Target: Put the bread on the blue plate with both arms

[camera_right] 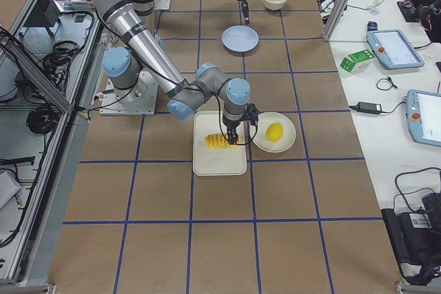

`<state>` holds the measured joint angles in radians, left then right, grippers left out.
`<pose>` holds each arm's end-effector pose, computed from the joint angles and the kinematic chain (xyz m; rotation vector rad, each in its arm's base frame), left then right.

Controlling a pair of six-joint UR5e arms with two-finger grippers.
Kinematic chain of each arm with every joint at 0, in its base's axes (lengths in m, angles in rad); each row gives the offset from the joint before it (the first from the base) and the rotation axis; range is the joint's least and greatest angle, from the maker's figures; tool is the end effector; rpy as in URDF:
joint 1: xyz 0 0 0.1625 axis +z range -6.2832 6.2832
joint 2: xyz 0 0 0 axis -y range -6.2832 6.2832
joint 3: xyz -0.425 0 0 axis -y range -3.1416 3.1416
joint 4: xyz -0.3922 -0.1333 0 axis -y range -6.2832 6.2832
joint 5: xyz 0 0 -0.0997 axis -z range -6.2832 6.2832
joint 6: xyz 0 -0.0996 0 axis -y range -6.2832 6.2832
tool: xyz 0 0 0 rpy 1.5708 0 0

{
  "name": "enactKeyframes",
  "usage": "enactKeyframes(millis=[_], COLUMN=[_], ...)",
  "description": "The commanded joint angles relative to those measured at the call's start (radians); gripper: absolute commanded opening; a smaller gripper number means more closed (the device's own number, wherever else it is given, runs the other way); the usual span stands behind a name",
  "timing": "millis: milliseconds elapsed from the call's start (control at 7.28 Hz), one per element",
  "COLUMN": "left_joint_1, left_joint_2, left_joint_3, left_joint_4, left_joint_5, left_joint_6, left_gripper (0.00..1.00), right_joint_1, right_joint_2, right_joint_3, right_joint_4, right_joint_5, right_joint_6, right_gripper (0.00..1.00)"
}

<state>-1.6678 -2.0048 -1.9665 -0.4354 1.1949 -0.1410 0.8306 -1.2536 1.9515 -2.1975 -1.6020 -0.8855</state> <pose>-0.2239 -0.5473 0.2004 -0.0198 -2.7136 0.3536 -0.2582 -0.4757 0.2079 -0.2274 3.1010 0.1114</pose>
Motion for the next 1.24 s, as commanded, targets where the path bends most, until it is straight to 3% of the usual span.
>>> enactKeyframes(millis=[0, 137, 412, 550, 687, 824, 1099], left_joint_1=[0.003, 0.013, 0.023, 0.042, 0.063, 0.094, 0.125], left_joint_2=[0.043, 0.067, 0.136, 0.162, 0.206, 0.246, 0.317], left_joint_3=[0.032, 0.067, 0.232, 0.321, 0.404, 0.466, 0.508], left_joint_4=[-0.058, -0.166, -0.520, -0.707, -0.903, -1.034, -1.178], left_joint_5=[0.139, 0.165, 0.354, 0.400, 0.402, 0.390, 0.393], left_joint_6=[0.006, 0.006, 0.020, 0.074, 0.102, 0.103, 0.103], left_gripper=[1.00, 1.00, 1.00, 1.00, 1.00, 1.00, 1.00], right_joint_1=[-0.001, -0.001, -0.001, -0.001, 0.001, 0.005, 0.043], right_joint_2=[0.070, 0.103, 0.100, 0.089, 0.066, 0.018, -0.087], right_joint_3=[0.000, 0.000, -0.002, -0.020, -0.035, -0.052, -0.091], right_joint_4=[-0.092, -0.125, -0.087, -0.020, 0.037, 0.095, 0.232], right_joint_5=[-0.015, -0.044, -0.082, -0.084, -0.085, -0.082, -0.073], right_joint_6=[0.005, 0.007, 0.014, 0.017, 0.017, 0.043, 0.121], right_gripper=[1.00, 0.99, 0.42, 0.09, 0.00, 0.00, 0.00])
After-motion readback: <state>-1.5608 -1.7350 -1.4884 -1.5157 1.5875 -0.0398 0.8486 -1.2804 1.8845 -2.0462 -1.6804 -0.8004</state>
